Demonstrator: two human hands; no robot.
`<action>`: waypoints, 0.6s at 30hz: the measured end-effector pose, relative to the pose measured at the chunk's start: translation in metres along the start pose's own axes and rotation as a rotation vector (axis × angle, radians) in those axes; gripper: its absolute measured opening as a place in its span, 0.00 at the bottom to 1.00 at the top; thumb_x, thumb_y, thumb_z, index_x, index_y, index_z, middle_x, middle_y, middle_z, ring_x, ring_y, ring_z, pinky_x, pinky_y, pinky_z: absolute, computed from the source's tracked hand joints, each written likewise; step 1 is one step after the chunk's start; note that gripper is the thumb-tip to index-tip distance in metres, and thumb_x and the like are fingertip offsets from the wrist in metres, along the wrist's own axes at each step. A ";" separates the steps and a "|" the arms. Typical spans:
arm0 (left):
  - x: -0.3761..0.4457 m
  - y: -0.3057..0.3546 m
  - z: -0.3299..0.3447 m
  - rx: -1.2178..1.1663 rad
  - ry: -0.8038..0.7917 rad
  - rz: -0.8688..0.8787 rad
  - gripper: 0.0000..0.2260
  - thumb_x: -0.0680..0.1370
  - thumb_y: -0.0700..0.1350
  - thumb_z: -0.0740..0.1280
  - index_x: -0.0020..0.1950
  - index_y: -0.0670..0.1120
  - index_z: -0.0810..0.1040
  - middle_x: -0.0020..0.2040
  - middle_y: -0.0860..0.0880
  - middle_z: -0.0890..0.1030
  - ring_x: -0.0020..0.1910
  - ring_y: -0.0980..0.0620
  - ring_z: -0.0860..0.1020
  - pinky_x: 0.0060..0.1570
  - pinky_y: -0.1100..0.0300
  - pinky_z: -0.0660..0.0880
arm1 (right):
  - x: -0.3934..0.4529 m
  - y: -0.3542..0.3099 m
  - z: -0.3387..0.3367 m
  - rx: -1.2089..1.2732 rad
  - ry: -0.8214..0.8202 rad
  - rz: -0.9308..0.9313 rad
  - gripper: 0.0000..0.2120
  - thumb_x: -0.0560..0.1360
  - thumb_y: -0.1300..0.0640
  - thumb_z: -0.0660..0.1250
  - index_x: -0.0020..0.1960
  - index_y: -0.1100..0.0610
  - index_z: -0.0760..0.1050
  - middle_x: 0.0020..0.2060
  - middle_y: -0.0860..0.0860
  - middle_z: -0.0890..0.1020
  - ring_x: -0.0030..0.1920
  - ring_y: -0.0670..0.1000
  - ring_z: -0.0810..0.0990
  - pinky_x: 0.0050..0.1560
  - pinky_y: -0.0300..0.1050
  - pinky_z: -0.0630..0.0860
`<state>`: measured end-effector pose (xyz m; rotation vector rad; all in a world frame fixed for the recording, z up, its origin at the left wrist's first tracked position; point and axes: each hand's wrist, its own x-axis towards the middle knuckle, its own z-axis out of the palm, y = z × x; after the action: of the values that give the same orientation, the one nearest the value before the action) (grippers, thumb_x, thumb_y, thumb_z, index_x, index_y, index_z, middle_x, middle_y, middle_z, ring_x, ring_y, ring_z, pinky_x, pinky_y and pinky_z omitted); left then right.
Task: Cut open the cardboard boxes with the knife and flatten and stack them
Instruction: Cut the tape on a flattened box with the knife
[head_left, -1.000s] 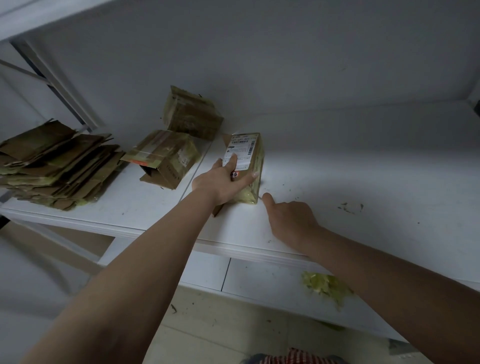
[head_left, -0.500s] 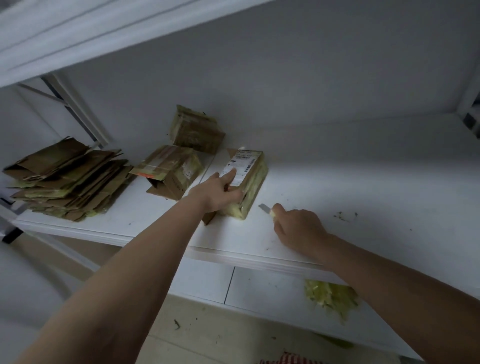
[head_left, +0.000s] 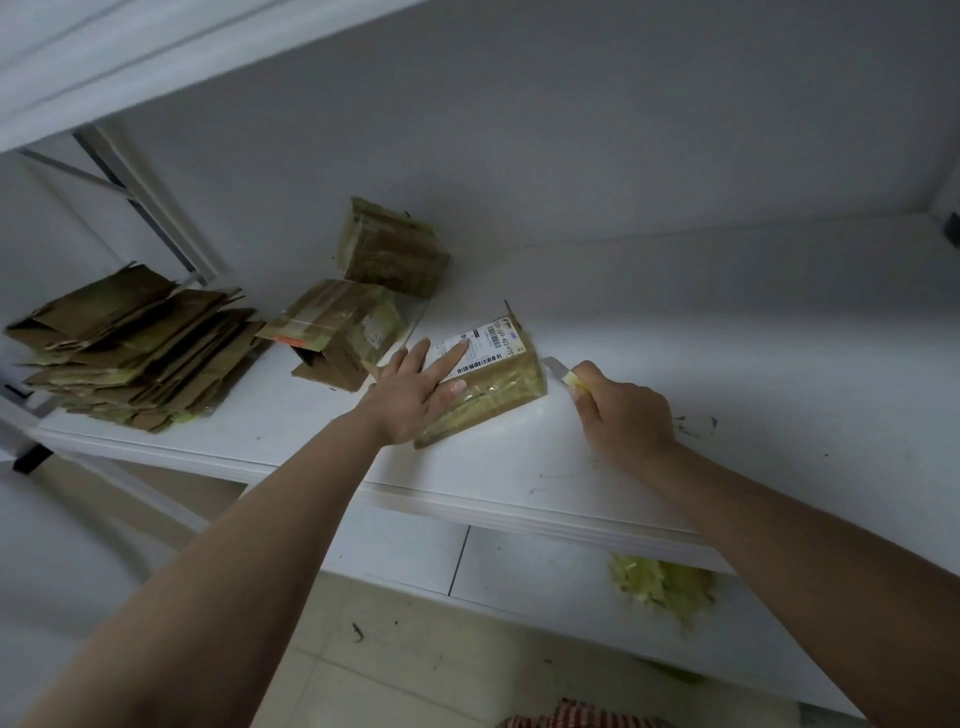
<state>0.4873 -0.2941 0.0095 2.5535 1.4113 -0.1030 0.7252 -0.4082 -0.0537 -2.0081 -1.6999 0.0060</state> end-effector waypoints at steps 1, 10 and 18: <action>0.000 0.000 0.000 -0.001 -0.002 0.003 0.29 0.73 0.69 0.43 0.75 0.68 0.43 0.80 0.46 0.44 0.77 0.41 0.39 0.74 0.39 0.45 | 0.000 0.001 0.001 -0.001 -0.009 -0.013 0.14 0.80 0.50 0.49 0.58 0.54 0.68 0.29 0.49 0.72 0.32 0.57 0.71 0.34 0.44 0.62; 0.000 -0.001 0.002 -0.005 0.012 -0.007 0.29 0.75 0.68 0.44 0.75 0.68 0.45 0.80 0.47 0.45 0.77 0.41 0.39 0.73 0.41 0.44 | 0.004 0.001 0.004 -0.035 -0.015 -0.074 0.11 0.81 0.52 0.50 0.59 0.55 0.67 0.31 0.52 0.74 0.33 0.60 0.73 0.34 0.45 0.64; -0.001 0.000 0.001 0.007 0.013 -0.001 0.29 0.75 0.67 0.44 0.76 0.67 0.45 0.80 0.47 0.45 0.77 0.40 0.40 0.74 0.42 0.44 | 0.007 0.001 0.008 -0.078 0.004 -0.113 0.10 0.81 0.54 0.53 0.58 0.57 0.67 0.31 0.54 0.77 0.31 0.60 0.74 0.33 0.44 0.64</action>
<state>0.4866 -0.2955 0.0083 2.5635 1.4197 -0.0921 0.7248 -0.3989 -0.0589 -1.9621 -1.8351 -0.1043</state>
